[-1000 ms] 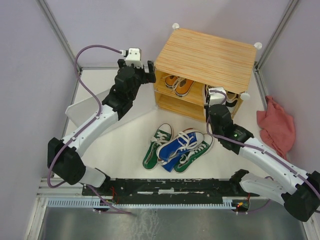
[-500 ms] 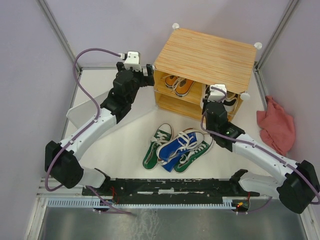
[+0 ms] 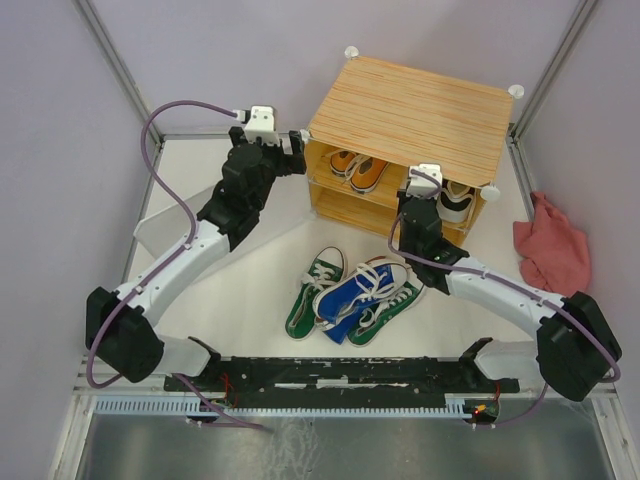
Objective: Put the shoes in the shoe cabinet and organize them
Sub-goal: Place the shoe in the shoe cabinet.
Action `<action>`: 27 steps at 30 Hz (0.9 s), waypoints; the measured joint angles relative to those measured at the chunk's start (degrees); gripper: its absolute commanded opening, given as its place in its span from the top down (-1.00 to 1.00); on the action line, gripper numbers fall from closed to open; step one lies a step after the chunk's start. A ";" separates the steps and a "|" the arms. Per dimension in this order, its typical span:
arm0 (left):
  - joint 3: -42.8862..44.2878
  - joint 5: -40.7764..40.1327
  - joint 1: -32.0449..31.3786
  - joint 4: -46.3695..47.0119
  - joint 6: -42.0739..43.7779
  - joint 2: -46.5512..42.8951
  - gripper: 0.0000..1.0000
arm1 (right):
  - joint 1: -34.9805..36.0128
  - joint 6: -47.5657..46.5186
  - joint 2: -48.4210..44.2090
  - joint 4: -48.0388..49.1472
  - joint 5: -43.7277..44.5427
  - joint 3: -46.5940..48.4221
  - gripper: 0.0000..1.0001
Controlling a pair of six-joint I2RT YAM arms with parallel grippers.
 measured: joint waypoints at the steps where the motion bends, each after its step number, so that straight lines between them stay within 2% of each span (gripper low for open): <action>1: -0.11 0.00 -0.02 -0.04 0.00 -0.11 -1.00 | -0.17 -0.68 0.61 0.92 0.00 0.00 0.96; 15: -0.52 0.00 -0.02 -0.22 0.00 -0.61 -0.99 | -3.52 -3.39 6.93 5.20 -1.55 1.64 0.96; 17: -0.59 0.00 -0.02 -0.22 0.00 -0.63 -0.99 | -3.93 -3.13 7.34 5.16 -1.81 2.03 0.81; 20: -0.87 0.00 -0.02 -0.20 -0.02 -0.96 -0.99 | -4.46 -2.67 8.00 4.72 -2.23 2.80 0.30; 21: -0.96 0.00 -0.02 -0.24 0.00 -1.11 -0.99 | -4.52 -2.25 8.11 4.68 -2.25 2.95 0.22; 27: -1.46 0.00 -0.02 -0.24 -0.02 -1.66 -0.99 | -4.98 -0.72 7.28 2.89 -2.93 3.15 -0.04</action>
